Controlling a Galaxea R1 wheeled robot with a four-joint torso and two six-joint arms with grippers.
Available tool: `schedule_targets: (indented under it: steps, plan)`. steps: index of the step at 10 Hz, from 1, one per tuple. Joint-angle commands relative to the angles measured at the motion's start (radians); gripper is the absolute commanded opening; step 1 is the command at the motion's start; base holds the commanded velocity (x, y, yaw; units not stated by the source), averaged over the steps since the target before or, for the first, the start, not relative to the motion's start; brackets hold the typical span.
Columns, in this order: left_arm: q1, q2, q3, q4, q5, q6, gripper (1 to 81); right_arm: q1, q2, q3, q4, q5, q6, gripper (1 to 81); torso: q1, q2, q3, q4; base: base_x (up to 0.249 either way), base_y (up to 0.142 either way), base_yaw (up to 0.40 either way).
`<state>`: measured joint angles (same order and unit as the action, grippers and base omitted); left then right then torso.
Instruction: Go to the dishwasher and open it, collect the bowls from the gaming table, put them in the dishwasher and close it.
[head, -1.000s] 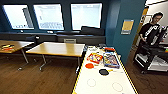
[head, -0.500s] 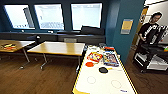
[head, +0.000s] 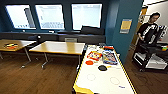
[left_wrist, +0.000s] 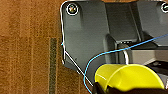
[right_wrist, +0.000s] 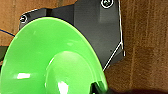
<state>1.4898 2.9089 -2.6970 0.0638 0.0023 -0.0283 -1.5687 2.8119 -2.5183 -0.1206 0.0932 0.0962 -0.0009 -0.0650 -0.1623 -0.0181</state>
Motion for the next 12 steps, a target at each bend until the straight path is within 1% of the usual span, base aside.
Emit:
schedule_targets:
  steps: [1, 5, 8, 12]
  plan:
    - [-0.024, -0.045, -0.004, 0.007, 0.041, 0.004, 1.0, 0.032, -0.021, -0.025, -0.027, -0.058, -0.006, 1.0, 0.001, 0.000, 0.000, 0.000, -0.106, 0.000, 0.000]
    - [-0.022, -0.036, -0.004, 0.010, 0.041, 0.004, 1.0, 0.032, -0.016, -0.020, -0.037, -0.059, -0.006, 1.0, 0.001, 0.000, 0.000, 0.000, -0.108, 0.000, 0.000]
    - [-0.021, -0.029, -0.004, 0.022, 0.041, 0.004, 1.0, 0.034, -0.012, -0.025, -0.039, -0.061, -0.006, 1.0, 0.001, 0.000, 0.000, 0.000, -0.112, 0.000, 0.000]
    - [-0.015, -0.037, -0.004, 0.022, 0.039, 0.004, 1.0, 0.032, -0.013, -0.052, -0.039, -0.061, -0.006, 1.0, 0.001, 0.000, 0.000, 0.000, -0.113, 0.000, 0.000]
